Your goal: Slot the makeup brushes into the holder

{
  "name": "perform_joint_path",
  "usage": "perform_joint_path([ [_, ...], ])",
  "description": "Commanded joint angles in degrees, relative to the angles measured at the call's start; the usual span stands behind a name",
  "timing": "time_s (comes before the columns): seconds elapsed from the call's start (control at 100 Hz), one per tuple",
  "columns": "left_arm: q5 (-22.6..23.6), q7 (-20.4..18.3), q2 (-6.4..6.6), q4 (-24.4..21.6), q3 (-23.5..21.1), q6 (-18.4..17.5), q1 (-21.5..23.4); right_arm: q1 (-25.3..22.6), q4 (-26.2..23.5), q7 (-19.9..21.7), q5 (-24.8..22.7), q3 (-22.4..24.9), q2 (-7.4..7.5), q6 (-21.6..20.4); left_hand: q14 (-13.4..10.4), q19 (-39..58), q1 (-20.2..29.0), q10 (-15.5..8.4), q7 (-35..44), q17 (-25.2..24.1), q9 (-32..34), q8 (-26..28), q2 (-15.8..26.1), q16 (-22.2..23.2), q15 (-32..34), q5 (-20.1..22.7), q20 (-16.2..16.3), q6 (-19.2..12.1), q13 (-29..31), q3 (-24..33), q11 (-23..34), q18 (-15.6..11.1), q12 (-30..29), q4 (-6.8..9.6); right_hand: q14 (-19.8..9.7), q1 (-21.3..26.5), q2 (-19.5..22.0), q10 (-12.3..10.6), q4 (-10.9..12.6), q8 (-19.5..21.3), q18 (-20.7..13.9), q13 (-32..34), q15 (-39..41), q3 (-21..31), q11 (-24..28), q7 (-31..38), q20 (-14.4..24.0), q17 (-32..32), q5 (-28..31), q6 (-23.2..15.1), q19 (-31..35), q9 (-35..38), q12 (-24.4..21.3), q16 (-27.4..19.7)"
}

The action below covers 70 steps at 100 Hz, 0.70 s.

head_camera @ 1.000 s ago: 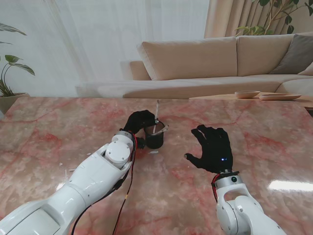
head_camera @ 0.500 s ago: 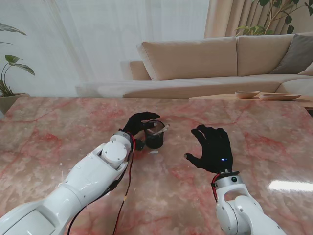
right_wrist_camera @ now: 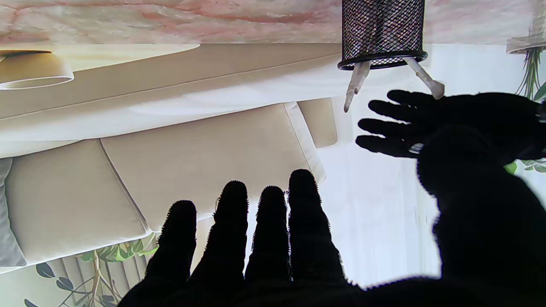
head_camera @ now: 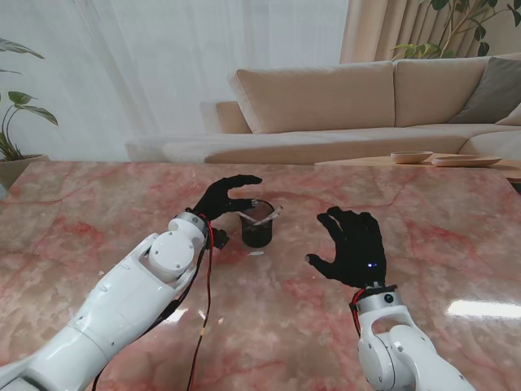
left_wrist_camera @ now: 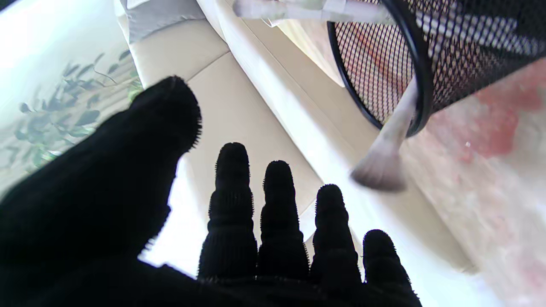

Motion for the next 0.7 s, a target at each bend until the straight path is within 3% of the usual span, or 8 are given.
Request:
perform_joint_path([
  [0.0,0.61,-0.72,1.66,-2.11,-0.95,0.55,0.91,-0.26,0.18,0.47,0.13,0.01,-0.16,0.15,-1.16,-1.83,-3.49,0.46,-1.63,0.42,-2.48,-0.44,-0.49,-1.24,-2.02,-2.61,-1.36,1.09,-2.19,-1.86,-0.94,-1.82,-0.74,-1.26,0.51,-1.82,0.58,0.9,1.01,0.4,-0.75,-2.28,-2.49,1.16,-0.92,-0.73,0.98,-1.09,-1.37,0.58,-1.78,-0.3,-0.43,-1.21],
  [0.06,1.84,-1.86,2.74,-5.35,-2.55,1.49,2.36,-0.34,0.07,0.4,0.03,0.14,-0.16,0.21,-0.76,-1.77,-3.73,2.0,-2.4,0.67,-3.31,-0.82,0.31,-1.93,-2.71,-3.08,-2.33,2.43,-2.57,-3.36,-0.92,-2.15,-0.73,-1.25,1.1,-1.8,0.54,0.95,1.09,0.34,-0.57,-2.06,-6.38,1.13,-2.49,-0.92,0.4,-1.05,-1.56,0.82,-2.7,0.23,-1.88,-3.78],
  [0.15,4.35,-4.41,4.61,-10.49,-5.37,3.21,4.84,-0.63,-0.19,0.4,-0.44,0.58,-0.1,0.38,0.49,0.68,-3.81,4.11,-3.99,-0.25,-5.43,-1.64,1.95,-2.0,-3.06,-3.99,-0.34,4.17,-4.16,-6.6,0.01,-0.21,-0.18,-0.97,1.83,-1.64,0.26,1.43,1.3,0.26,-0.59,-2.14,-13.07,1.27,-5.88,-1.17,-0.81,-1.27,-1.86,1.13,-4.48,0.43,-5.35,-8.56],
  [0.25,10.09,-8.9,7.3,-15.97,-9.06,4.25,7.75,-1.06,-0.33,0.5,-0.64,1.25,-0.07,0.42,2.32,2.77,-4.57,3.91,-4.82,-1.33,-7.8,-2.06,3.69,-0.71,-2.93,-4.81,4.15,6.39,-5.13,-10.15,1.79,2.36,2.38,-0.76,2.0,-1.72,0.17,1.68,1.51,0.16,-0.55,-2.32,-16.61,1.4,-8.16,-1.39,-1.99,-1.37,-2.16,1.48,-6.21,0.67,-7.82,-11.0],
  [0.39,17.6,-15.74,10.54,-23.45,-15.25,4.66,12.43,-1.79,-0.35,0.65,-0.97,2.11,-0.01,0.64,3.62,1.1,-4.79,4.12,-4.35,-1.09,-10.09,-1.85,5.69,1.17,-2.92,-4.14,3.85,8.96,-6.81,-14.12,2.27,3.05,7.2,-0.52,2.02,-1.7,-0.25,1.88,1.78,0.06,-0.45,-2.43,-18.72,1.41,-9.77,-1.54,-3.15,-1.39,-2.31,1.47,-7.9,0.65,-9.55,-12.56],
  [0.48,23.07,-20.62,12.45,-27.08,-19.14,3.32,15.01,-2.25,-0.27,0.74,-1.12,2.53,0.01,0.98,4.23,1.02,-4.83,4.59,-1.03,-1.03,-8.34,-0.32,6.46,2.22,-2.42,-0.08,3.67,8.96,-6.01,-15.08,3.04,3.13,9.17,-0.22,2.04,-1.65,-0.59,1.93,2.0,0.04,-0.36,-2.48,-19.16,1.44,-10.01,-1.52,-3.47,-1.49,-2.24,1.51,-8.42,0.65,-9.85,-12.87],
  [0.69,32.74,-27.89,15.0,-32.53,-26.09,-0.33,20.57,-3.02,-0.03,1.19,-1.2,3.37,0.03,1.75,5.0,1.48,-5.33,4.99,0.09,-1.11,-8.19,0.41,6.56,4.04,-1.48,-0.16,4.15,9.41,-5.19,-15.4,3.05,3.22,11.27,-0.06,1.66,-2.24,-0.95,1.95,2.36,-0.3,-0.29,-1.39,-20.92,0.94,-11.38,-2.05,-4.89,-1.14,-2.79,2.46,-10.43,0.97,-11.3,-14.37],
])
